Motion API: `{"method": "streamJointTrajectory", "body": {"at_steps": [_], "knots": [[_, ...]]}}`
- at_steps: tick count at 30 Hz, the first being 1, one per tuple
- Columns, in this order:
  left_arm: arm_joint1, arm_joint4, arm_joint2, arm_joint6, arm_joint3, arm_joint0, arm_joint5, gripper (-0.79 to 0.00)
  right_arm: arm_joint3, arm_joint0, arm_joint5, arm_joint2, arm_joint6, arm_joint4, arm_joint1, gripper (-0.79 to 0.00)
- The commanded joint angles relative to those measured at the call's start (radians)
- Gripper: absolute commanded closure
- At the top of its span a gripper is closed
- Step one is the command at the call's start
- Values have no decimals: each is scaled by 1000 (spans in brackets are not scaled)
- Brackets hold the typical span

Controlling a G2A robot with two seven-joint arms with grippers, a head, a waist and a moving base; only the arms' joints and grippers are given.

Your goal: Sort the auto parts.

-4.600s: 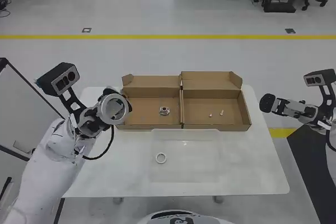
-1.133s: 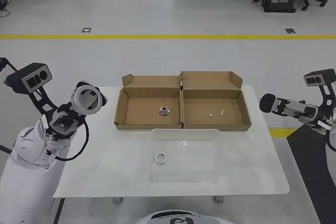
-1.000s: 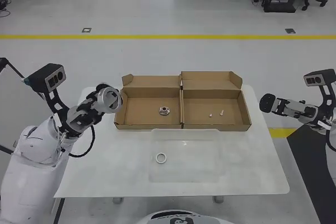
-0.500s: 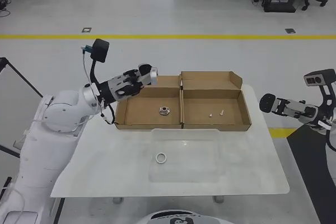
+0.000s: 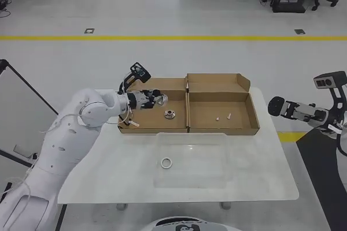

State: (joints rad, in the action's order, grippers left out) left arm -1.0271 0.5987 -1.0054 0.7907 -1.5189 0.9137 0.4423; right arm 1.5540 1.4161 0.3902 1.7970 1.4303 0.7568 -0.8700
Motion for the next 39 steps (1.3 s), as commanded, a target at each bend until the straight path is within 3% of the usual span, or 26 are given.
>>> {"method": "streamJointTrajectory", "body": {"at_steps": [1,20,31,39], "knots": [[-10,32,35,-10,34,-24,-7,0,0,0,0,0,0,0,0,-785],[-156,219,352,-17,481,-289,-39,0,0,0,0,0,0,0,0,-785],[-247,286,471,-68,683,-350,-27,0,0,0,0,0,0,0,0,-785],[-297,363,522,-131,802,-371,-29,0,0,0,0,0,0,0,0,-785]]}}
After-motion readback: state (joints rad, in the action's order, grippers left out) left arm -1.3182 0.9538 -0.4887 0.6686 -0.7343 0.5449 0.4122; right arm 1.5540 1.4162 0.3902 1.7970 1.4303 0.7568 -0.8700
